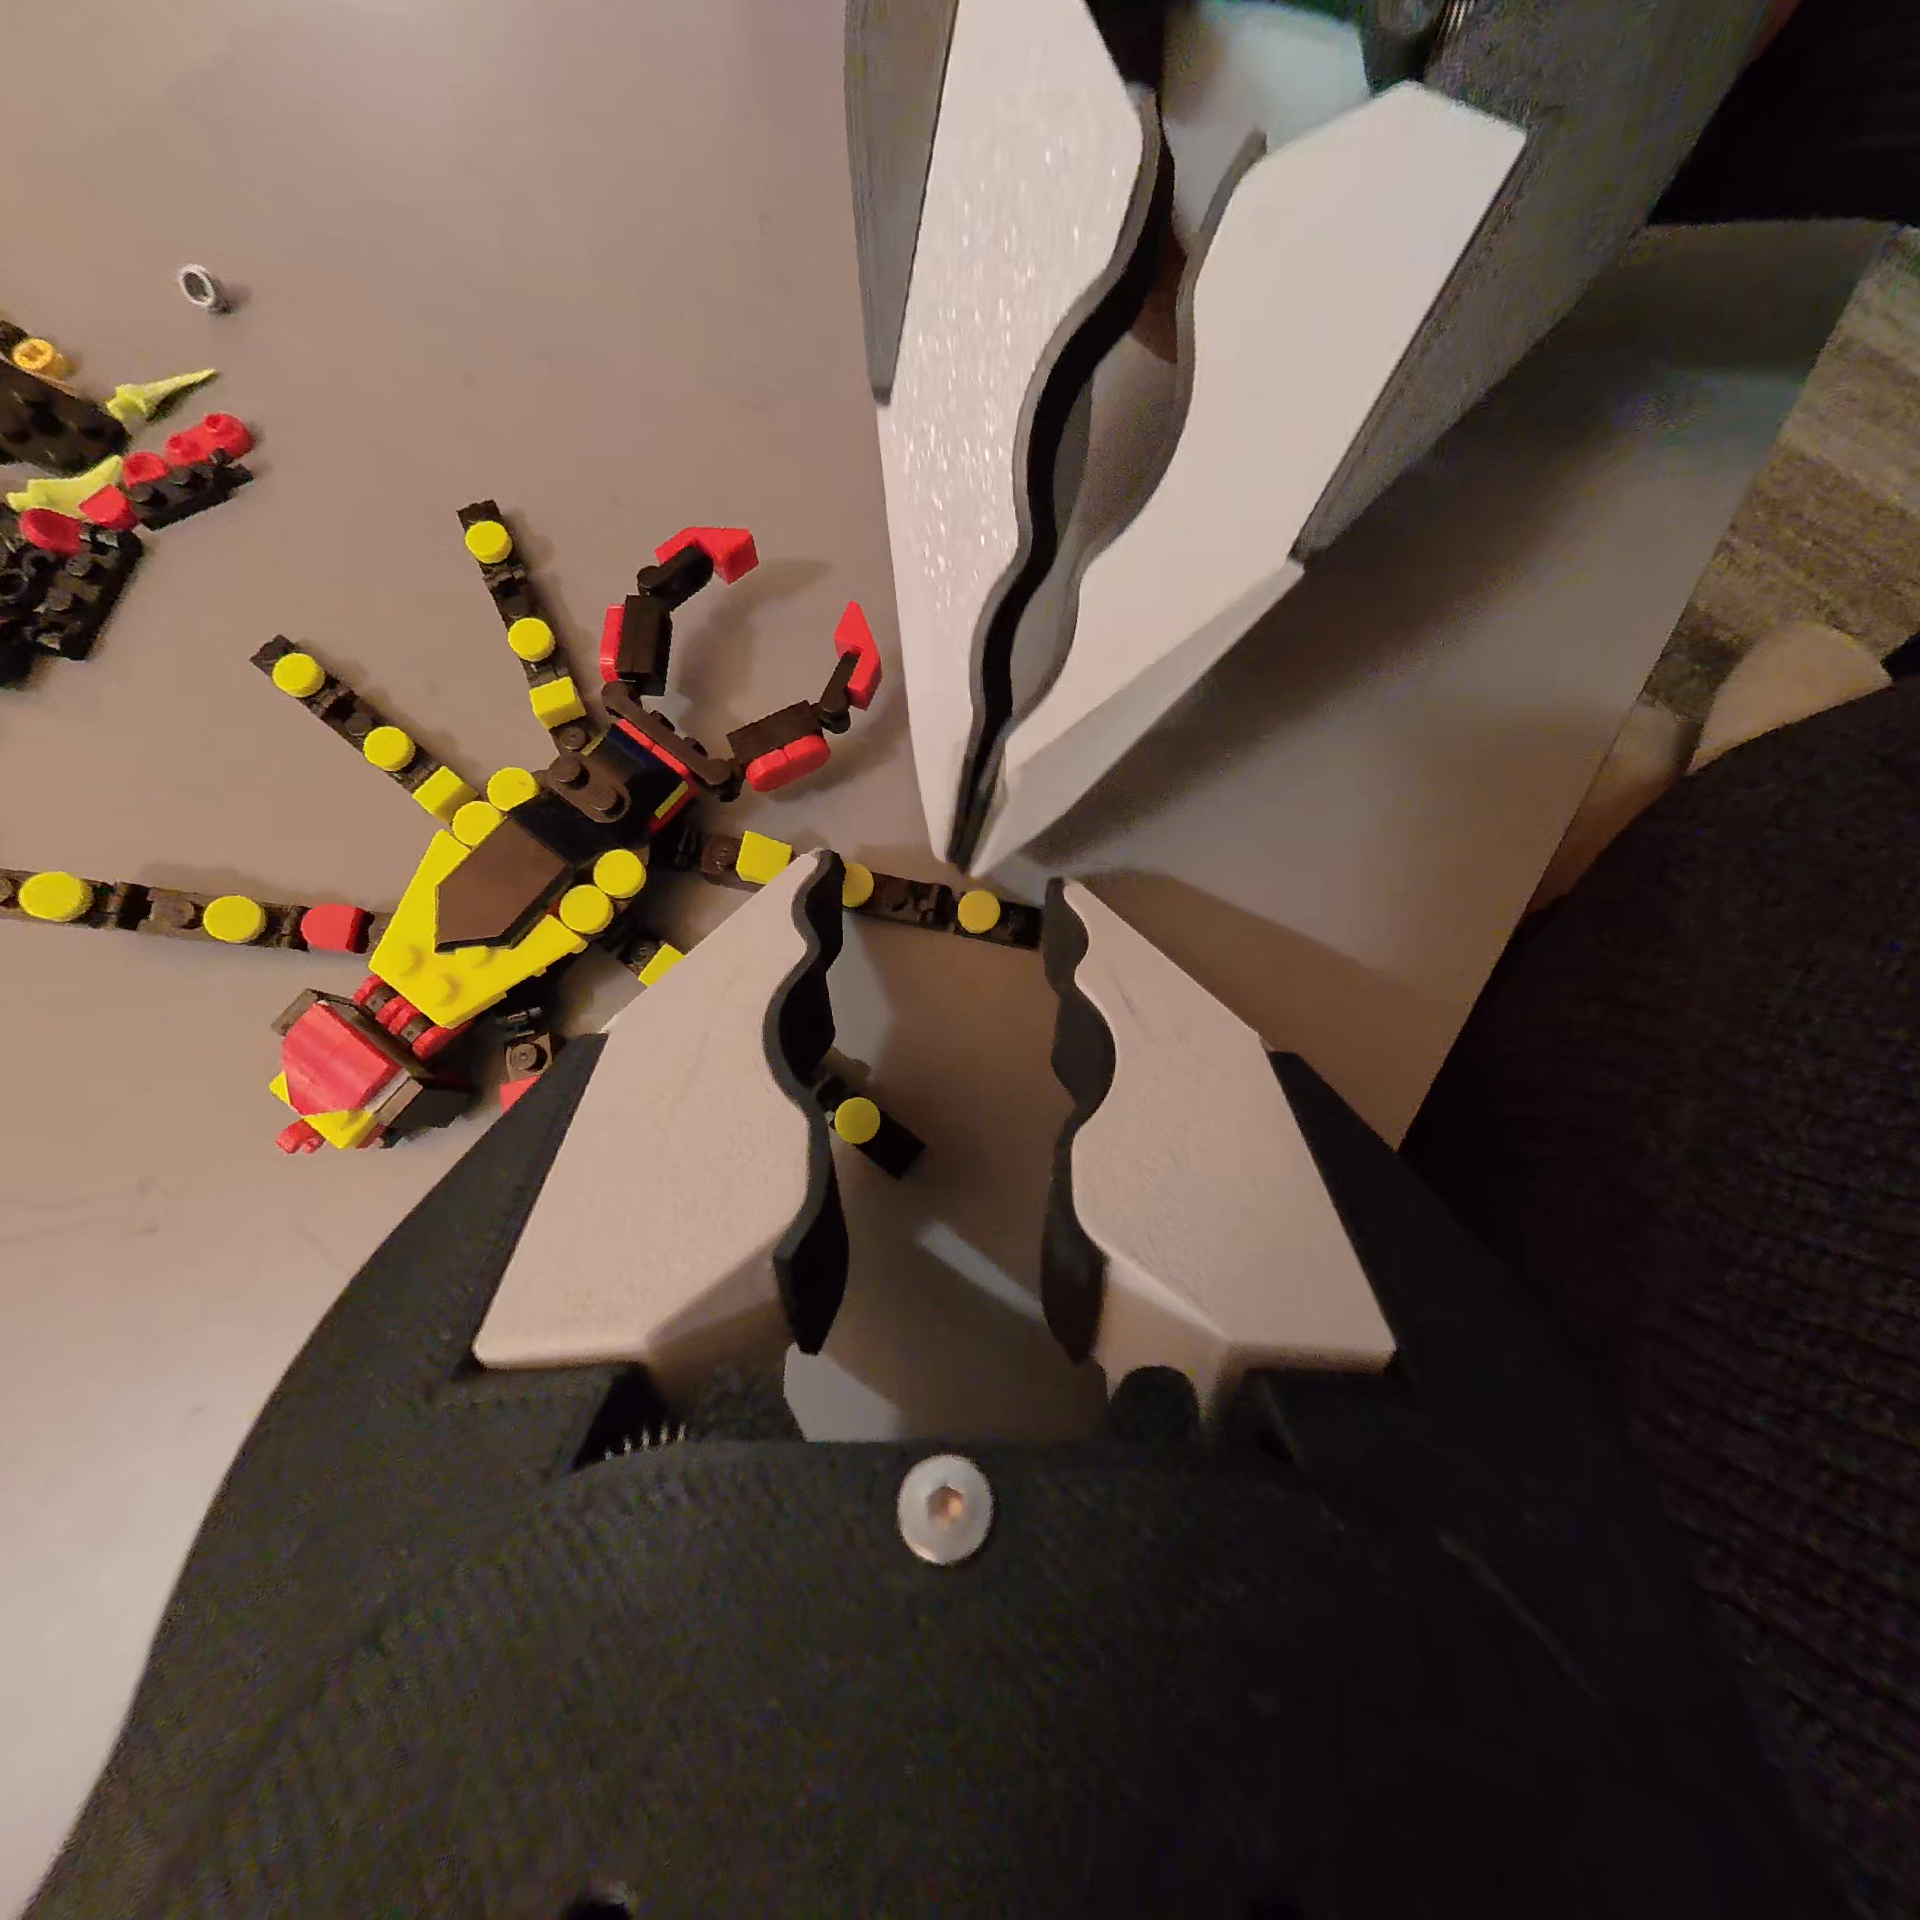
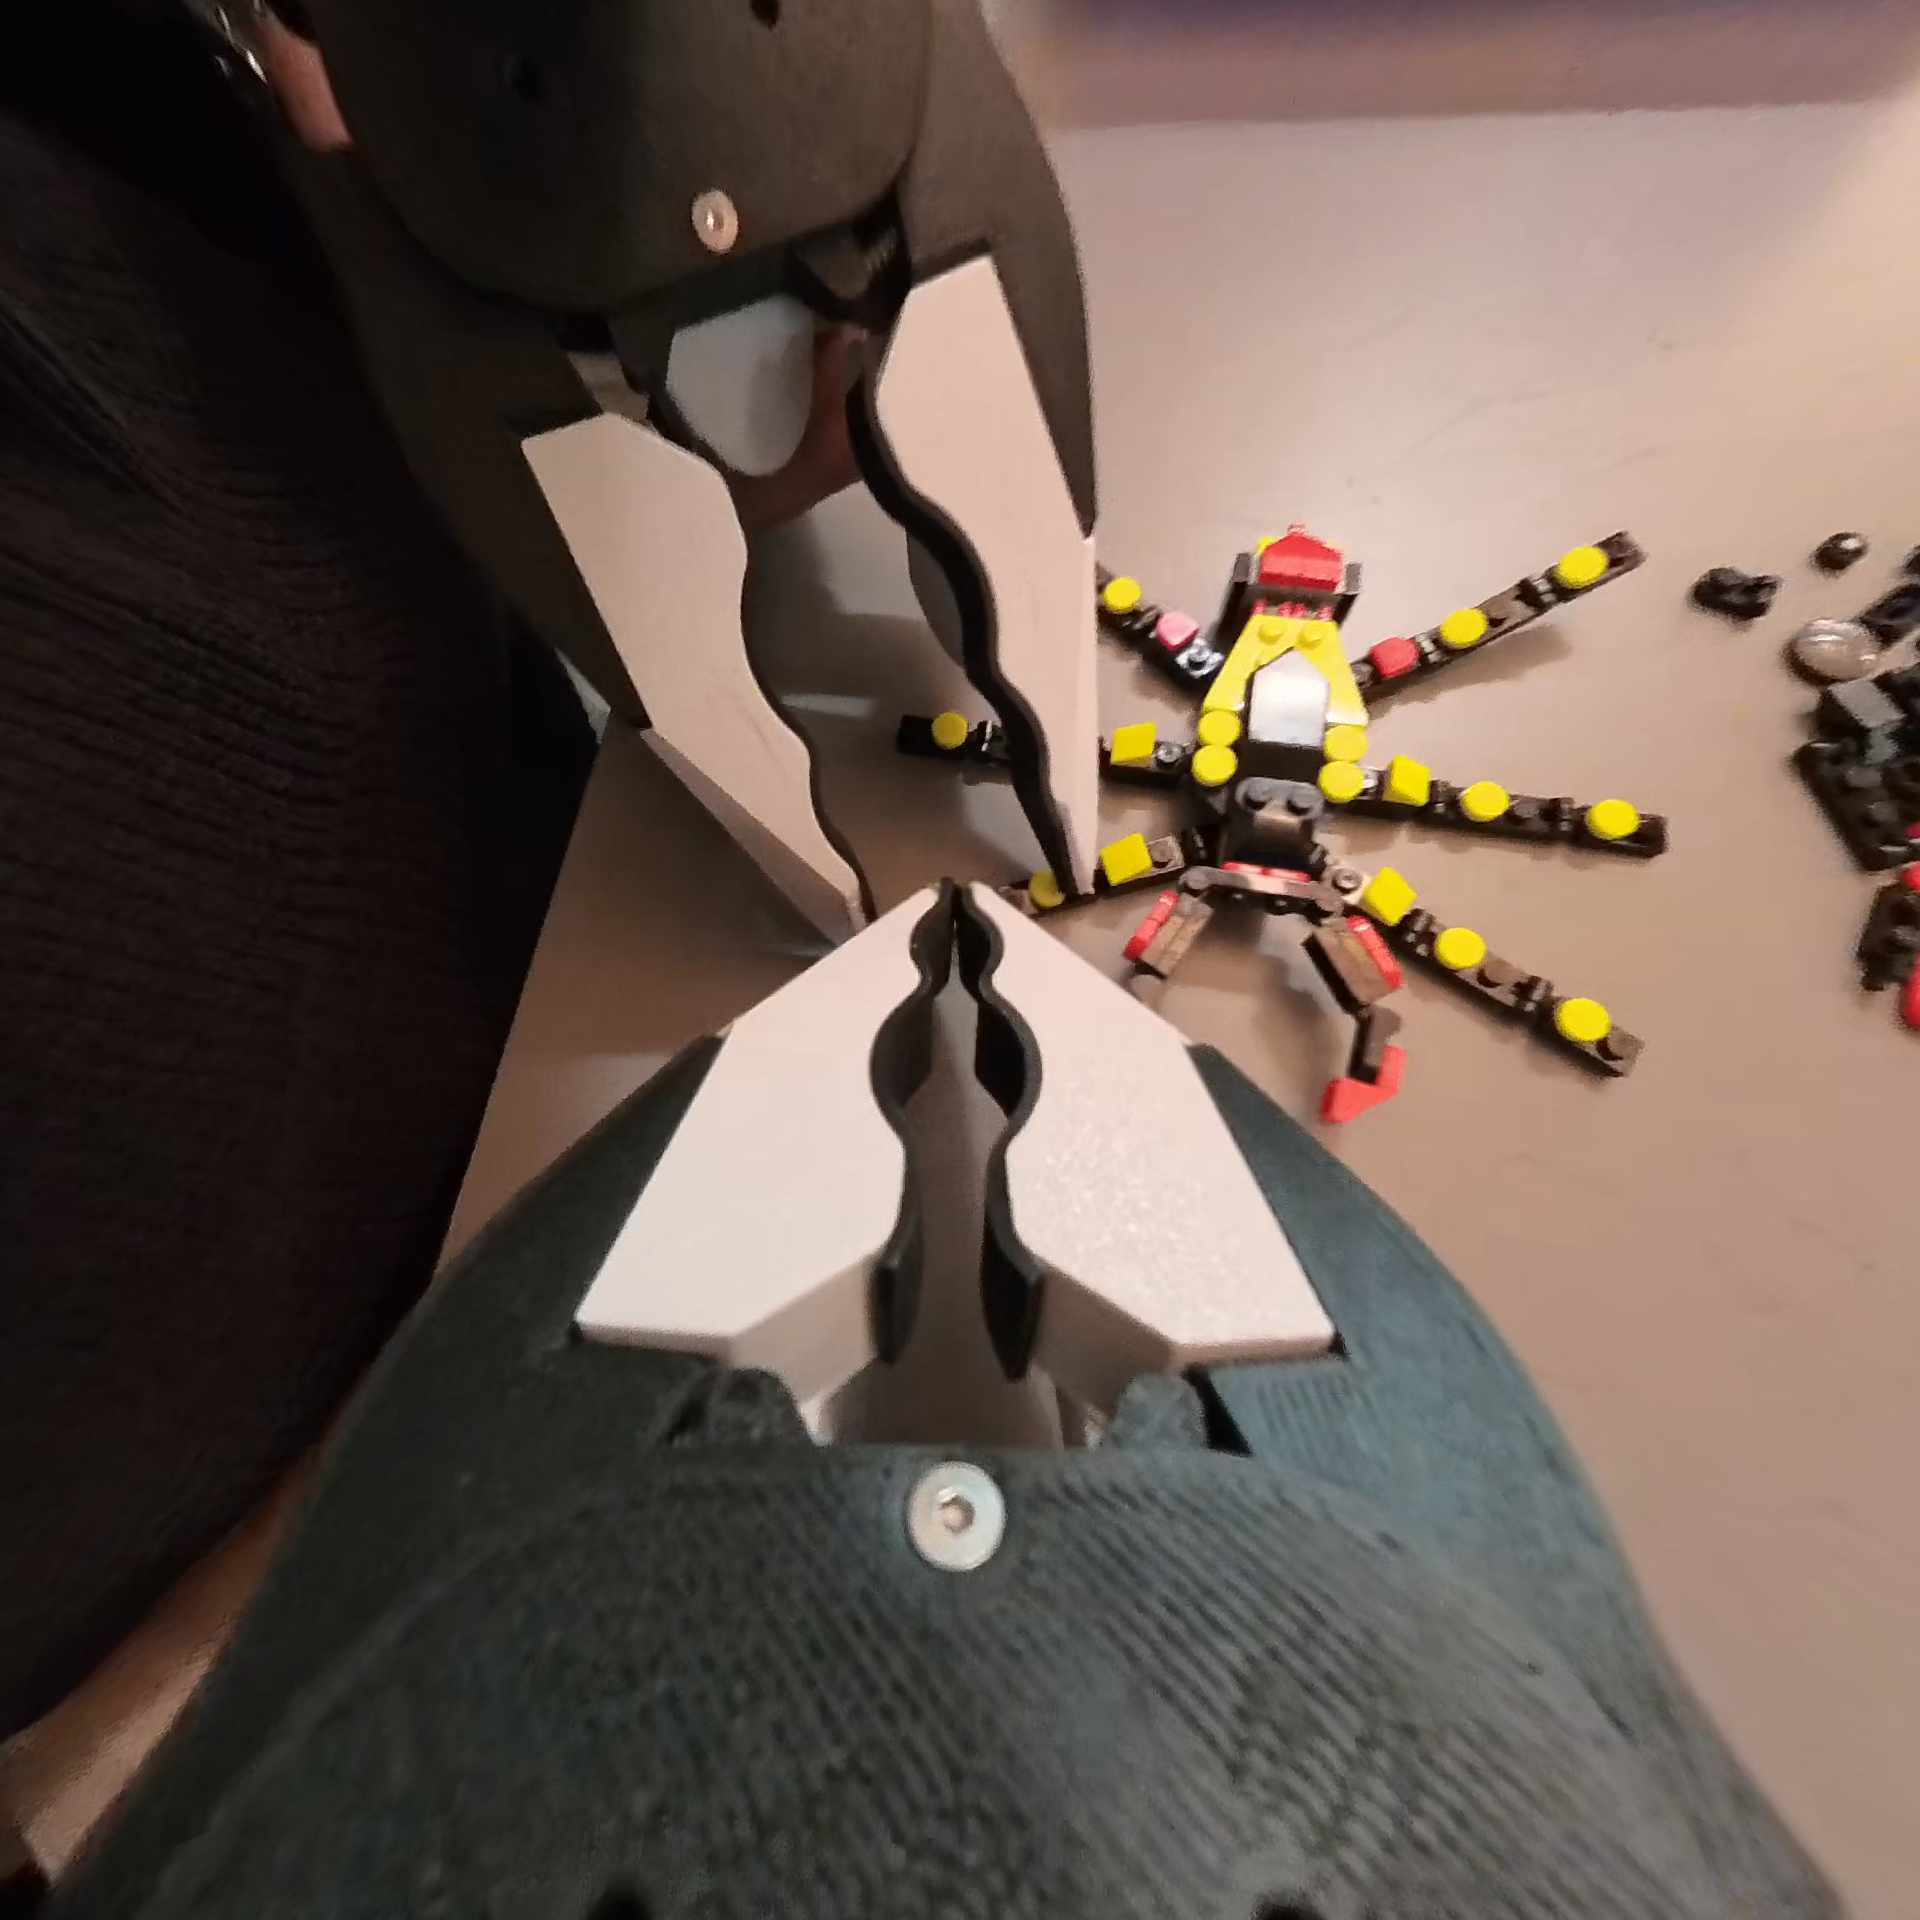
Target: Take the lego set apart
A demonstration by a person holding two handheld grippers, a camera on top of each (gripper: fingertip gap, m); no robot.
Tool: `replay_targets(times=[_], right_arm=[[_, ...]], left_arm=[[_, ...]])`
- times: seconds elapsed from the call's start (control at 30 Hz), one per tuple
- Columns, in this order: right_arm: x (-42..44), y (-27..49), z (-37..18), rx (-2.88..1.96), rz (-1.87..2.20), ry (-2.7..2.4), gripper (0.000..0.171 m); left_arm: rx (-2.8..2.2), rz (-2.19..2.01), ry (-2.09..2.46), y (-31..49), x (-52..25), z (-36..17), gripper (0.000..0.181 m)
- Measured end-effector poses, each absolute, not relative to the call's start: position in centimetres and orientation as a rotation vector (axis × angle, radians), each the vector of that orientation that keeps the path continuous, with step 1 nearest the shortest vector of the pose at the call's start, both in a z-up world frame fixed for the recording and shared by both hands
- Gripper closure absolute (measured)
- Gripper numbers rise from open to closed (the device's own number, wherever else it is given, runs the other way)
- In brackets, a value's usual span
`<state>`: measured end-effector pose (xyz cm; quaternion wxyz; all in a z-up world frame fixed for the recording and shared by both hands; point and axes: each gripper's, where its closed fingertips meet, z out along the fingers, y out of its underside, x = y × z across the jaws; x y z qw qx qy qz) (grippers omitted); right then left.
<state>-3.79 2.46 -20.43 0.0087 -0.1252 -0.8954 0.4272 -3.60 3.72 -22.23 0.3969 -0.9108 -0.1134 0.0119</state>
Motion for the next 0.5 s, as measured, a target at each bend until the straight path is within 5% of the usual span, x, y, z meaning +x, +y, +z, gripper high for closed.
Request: replay_targets(times=[0.5], right_arm=[[-7.1,4.6,-20.8,-0.523,1.197,-2.650,0.151]], left_arm=[[-2.316,0.037,-0.257,3.8,-3.5,-22.2,0.143]])
